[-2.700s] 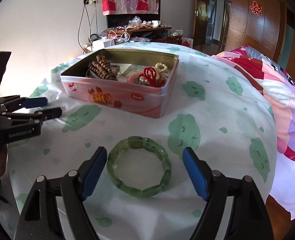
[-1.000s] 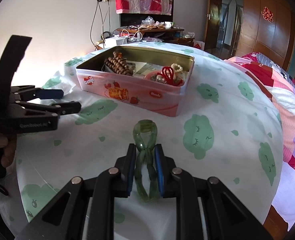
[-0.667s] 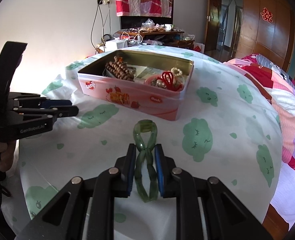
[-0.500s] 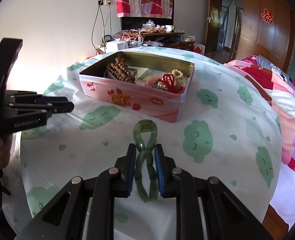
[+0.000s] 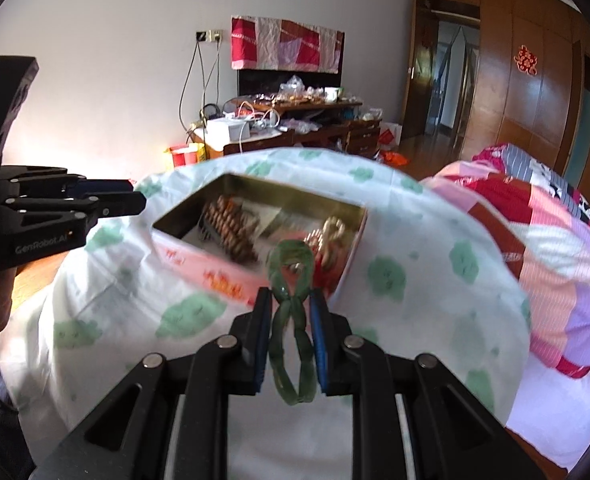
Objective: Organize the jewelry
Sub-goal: 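Drop the silver ring into the tin with the left gripper while the right drops the jade bangle in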
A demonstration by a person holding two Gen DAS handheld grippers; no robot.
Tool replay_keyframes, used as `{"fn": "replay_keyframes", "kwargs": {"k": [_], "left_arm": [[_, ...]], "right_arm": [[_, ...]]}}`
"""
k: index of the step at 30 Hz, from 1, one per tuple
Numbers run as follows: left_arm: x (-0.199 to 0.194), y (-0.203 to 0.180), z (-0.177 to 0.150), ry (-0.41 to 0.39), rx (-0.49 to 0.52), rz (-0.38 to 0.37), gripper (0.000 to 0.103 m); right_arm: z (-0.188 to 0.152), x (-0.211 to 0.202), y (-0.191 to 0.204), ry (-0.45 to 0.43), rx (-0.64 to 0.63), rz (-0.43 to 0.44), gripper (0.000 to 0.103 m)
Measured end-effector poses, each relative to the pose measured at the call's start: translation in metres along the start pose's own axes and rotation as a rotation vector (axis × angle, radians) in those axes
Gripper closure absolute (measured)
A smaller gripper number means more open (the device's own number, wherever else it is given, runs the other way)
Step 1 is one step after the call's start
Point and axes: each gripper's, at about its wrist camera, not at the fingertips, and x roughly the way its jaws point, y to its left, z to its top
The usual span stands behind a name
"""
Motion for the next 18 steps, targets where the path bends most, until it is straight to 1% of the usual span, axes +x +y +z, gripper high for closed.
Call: {"fn": "replay_keyframes", "kwargs": {"k": [4,8,13,18], "left_arm": [[0.016,0.0,0.016,0.008,0.017,0.004,0.082],[0.033,-0.001,0.026,0.024,0.031,0.011,0.082],[0.05,-0.004,0.029,0.044,0.047,0.026,0.082],[0.063,-0.005,0.032,0.06,0.051,0.036,0.082]], "right_arm": [[0.021,0.014,-0.011,-0.012,0.007,-0.009,0.082],[0.032,0.028,-0.014,-0.02,-0.008,-0.025,0.082],[0.043,0.047,-0.015,-0.016,-0.024,-0.04,0.082],[0.046,0.058,-0.013,-0.003,-0.038,-0.05,0.082]]}}
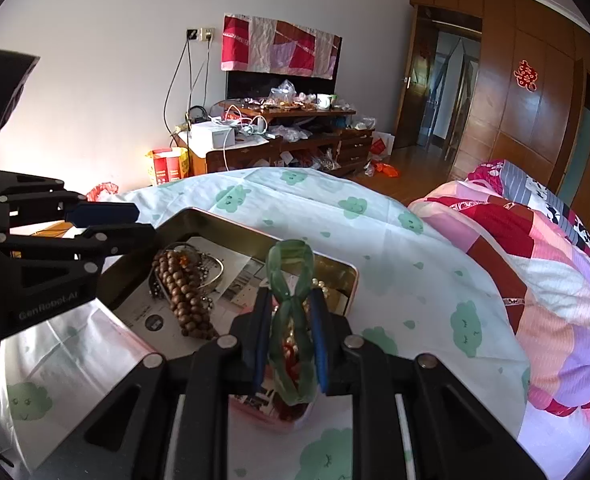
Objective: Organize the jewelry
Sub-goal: 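Drop the silver ring into the tin with the left gripper while the right drops the jade bangle in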
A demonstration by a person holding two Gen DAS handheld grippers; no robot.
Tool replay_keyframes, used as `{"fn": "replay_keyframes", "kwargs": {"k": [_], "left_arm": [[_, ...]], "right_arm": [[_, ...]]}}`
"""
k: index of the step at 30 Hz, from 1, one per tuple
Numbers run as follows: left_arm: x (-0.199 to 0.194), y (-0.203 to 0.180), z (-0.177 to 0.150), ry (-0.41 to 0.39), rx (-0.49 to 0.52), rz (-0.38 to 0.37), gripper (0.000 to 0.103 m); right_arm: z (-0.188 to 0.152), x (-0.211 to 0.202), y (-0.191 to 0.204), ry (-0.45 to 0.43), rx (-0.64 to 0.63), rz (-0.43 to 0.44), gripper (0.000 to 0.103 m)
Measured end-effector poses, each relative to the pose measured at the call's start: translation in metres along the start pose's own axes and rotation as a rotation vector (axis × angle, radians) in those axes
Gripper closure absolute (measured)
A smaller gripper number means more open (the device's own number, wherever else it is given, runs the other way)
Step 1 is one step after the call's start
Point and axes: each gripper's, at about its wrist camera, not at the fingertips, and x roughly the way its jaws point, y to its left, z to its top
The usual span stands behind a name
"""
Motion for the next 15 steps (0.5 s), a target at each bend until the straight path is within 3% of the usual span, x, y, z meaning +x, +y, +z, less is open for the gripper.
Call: {"fn": "replay_keyframes", "kwargs": {"k": [15], "left_arm": [[0.026,0.001,-0.001,0.038,-0.015,0.02,0.082]], "right_arm": [[0.001,0.023,0.006,0.036,-0.018,-0.024,0.082]]}}
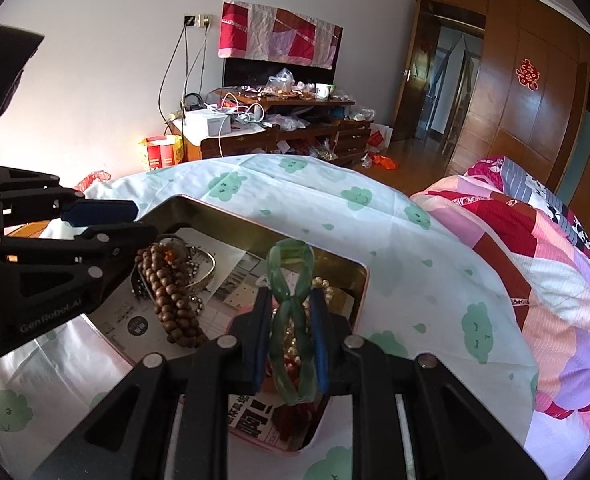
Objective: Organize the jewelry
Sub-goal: 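Drop the silver ring into the tin with the left gripper while the right drops the jade bangle in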
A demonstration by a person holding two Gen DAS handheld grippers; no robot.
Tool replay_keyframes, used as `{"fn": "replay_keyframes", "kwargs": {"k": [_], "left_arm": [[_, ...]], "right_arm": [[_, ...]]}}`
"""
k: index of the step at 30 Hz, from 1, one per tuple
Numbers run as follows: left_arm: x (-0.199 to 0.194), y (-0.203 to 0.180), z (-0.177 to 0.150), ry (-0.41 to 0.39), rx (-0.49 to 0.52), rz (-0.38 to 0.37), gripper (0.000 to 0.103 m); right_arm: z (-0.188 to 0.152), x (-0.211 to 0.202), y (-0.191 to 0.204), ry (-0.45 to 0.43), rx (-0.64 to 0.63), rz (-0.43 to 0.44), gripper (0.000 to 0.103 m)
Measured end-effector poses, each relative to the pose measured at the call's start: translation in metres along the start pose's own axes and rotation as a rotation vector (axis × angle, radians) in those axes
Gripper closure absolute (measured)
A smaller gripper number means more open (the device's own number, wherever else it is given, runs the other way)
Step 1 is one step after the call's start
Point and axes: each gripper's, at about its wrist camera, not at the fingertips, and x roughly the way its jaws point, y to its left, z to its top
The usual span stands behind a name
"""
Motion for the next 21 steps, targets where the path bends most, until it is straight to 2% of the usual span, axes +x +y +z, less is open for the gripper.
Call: {"fn": "replay_keyframes", "kwargs": {"k": [21], "left_arm": [[0.008,0.008,-0.007,0.018,-0.024,0.01,0.081]], "right_arm": [[-0.001,0.011,0.004,0.019,-0.012,-0.008,0.082]]}}
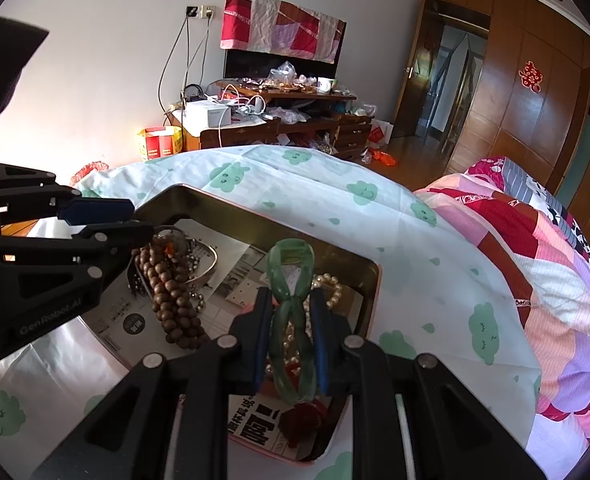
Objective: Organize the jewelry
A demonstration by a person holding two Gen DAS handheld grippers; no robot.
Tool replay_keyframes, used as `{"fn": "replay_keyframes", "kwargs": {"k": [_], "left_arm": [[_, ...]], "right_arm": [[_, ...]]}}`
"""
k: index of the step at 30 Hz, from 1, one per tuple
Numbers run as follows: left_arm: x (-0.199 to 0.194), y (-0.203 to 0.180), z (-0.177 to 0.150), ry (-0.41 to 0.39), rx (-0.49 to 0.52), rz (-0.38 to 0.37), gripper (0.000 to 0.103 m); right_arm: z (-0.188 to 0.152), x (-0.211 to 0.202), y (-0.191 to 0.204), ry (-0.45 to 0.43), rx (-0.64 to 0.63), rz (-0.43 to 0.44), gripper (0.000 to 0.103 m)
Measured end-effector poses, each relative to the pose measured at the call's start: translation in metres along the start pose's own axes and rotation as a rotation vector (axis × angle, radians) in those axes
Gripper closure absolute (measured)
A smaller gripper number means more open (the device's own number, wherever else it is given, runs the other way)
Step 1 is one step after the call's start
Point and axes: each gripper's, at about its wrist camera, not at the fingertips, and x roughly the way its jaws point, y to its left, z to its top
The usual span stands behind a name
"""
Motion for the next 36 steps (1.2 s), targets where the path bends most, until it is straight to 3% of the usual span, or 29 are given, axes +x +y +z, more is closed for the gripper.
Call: {"fn": "replay_keyframes", "kwargs": {"k": [2,3,4,5,6,11,23,36], "left_arm": [[-0.003,0.0,0.0,0.002,0.003,0.012,0.079],[-0.003,0.001,0.0,-0.003,0.002,0.03,0.068],[-0.006,0.002,0.0,-0.011,-0.001,0.046,0.049],[-0.012,0.005,-0.002,-0.032,-0.013,0.056,0.04],[-0.017,0.006,-0.002,-0.052,-0.026,0.05,0.033],[-0.029,0.014,-0.007,-0.056,-0.064,0.034,0.033],[-0.063,0.022,-0.026,-0.081,-0.142,0.005,0.033],[-0.068,0.023,-0.035,-0.074,-0.152,0.012,0.033]], "right_arm": [[-0.001,0.0,-0.001,0.0,0.003,-0.006,0.08],[-0.002,0.0,-0.001,-0.004,0.006,-0.006,0.065],[-0.003,-0.001,-0.002,-0.008,0.009,-0.003,0.055],[-0.004,-0.004,-0.002,-0.019,0.01,-0.004,0.047],[-0.005,-0.008,-0.001,-0.032,0.009,-0.017,0.047],[-0.005,-0.021,-0.002,-0.047,0.031,-0.036,0.046],[-0.008,-0.067,0.002,-0.124,0.074,-0.062,0.032],[-0.011,-0.073,0.009,-0.124,0.066,-0.06,0.031]]}}
